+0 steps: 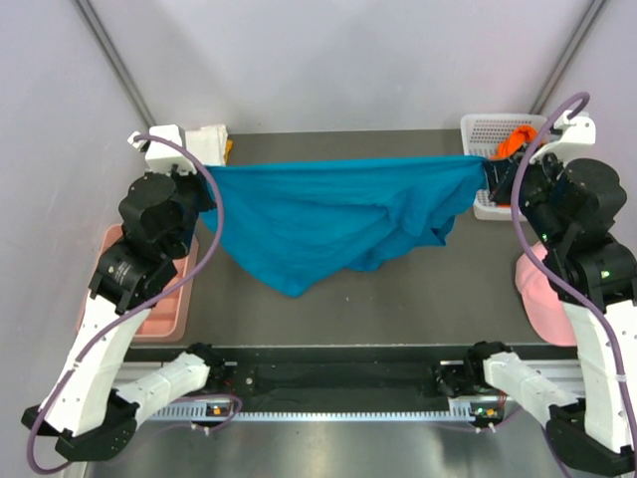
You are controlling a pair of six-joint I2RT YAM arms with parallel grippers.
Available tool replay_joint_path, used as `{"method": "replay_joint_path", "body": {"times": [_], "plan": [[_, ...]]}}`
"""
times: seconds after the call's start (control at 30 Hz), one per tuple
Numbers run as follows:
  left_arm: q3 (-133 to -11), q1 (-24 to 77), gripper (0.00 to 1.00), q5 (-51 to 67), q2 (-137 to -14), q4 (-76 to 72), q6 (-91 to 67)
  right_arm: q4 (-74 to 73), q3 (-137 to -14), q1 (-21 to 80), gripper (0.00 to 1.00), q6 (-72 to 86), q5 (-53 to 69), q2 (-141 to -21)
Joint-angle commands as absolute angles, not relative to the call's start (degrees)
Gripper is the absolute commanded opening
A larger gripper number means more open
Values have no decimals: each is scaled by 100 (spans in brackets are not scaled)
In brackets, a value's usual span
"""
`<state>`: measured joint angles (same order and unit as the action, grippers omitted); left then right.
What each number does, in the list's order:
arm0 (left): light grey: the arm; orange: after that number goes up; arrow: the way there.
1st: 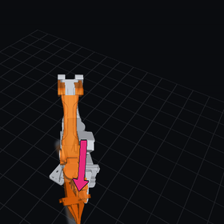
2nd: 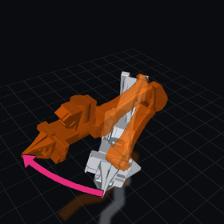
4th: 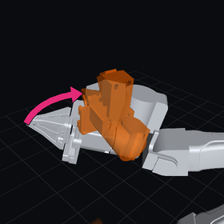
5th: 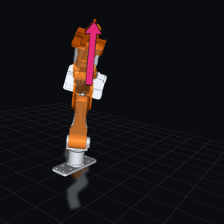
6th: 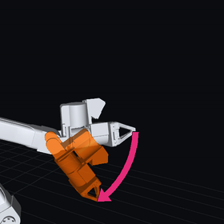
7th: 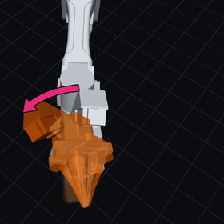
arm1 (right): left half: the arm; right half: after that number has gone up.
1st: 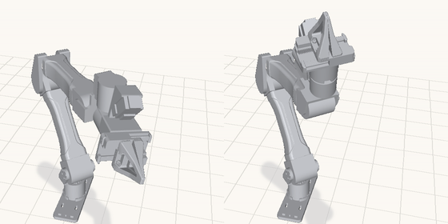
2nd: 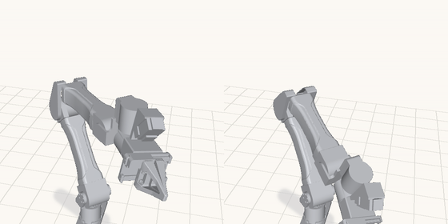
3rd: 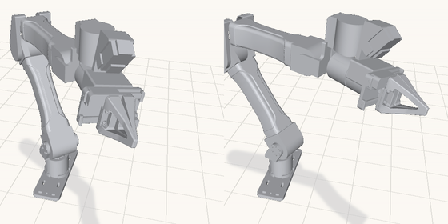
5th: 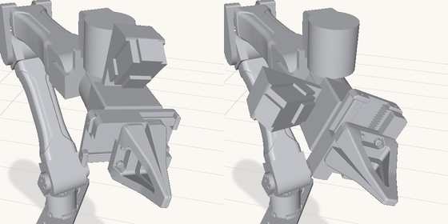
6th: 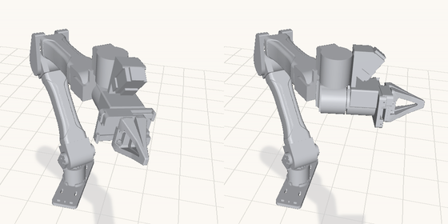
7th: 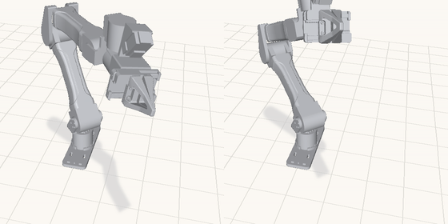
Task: Fold and stack the t-shirts
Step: Flatten out the tshirt
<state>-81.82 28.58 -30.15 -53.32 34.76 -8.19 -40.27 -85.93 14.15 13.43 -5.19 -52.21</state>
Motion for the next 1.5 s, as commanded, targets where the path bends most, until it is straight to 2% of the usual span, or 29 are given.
{"method": "replay_joint_path", "body": {"times": [0.0, 0.4, 0.97, 1.23, 1.47], "plan": [[-8516, 2848, 0, -3340, -5151, 3550, -642, -3955, -8824, 1450, 0, 1222, -695, -5027], [-8385, 2848, 0, -3340, -5194, 3648, -668, -3990, -8675, 1450, 0, 1397, -589, -5001], [-7480, 2848, 0, -3674, -6178, 2918, -738, -3753, -7797, 1450, 0, 1757, -1090, -5914], [-7075, 2839, 0, -3568, -7214, 2260, -835, -3252, -7015, 1450, 0, 2056, -1345, -6310], [-7268, 2716, 0, -3726, -8550, 1557, -1037, -2743, -6873, 1441, 0, 2188, -1670, -7100]]}}
